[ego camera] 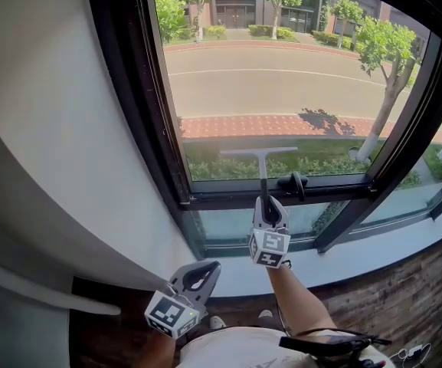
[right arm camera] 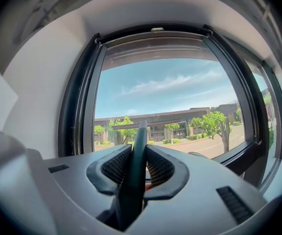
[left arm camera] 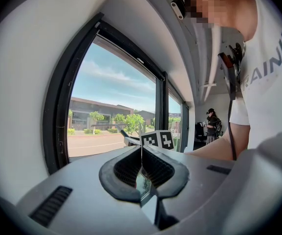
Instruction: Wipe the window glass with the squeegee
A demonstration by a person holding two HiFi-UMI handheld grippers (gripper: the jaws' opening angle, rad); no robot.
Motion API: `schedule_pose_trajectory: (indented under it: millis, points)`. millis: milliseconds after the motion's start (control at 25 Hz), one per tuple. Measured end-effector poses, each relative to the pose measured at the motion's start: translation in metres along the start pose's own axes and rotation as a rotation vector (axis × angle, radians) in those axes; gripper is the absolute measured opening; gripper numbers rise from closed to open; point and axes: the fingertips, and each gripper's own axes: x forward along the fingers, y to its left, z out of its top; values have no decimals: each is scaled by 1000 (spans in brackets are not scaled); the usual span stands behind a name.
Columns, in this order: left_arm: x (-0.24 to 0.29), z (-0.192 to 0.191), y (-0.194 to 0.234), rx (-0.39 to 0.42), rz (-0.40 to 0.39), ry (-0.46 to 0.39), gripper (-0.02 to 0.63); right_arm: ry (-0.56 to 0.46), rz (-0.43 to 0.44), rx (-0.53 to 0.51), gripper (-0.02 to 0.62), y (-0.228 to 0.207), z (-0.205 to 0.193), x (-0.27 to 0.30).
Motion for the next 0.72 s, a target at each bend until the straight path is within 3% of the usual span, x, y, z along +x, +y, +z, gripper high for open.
schedule_pose_trajectory:
  millis: [560,720]
  points:
    - [0,-4,0,-5,3,0,21,107,2,-70,100,-9,-62,-4]
    - [0,-4,-1,-3,-1,2,22,155,-7,-46,100,-13,-78,-6]
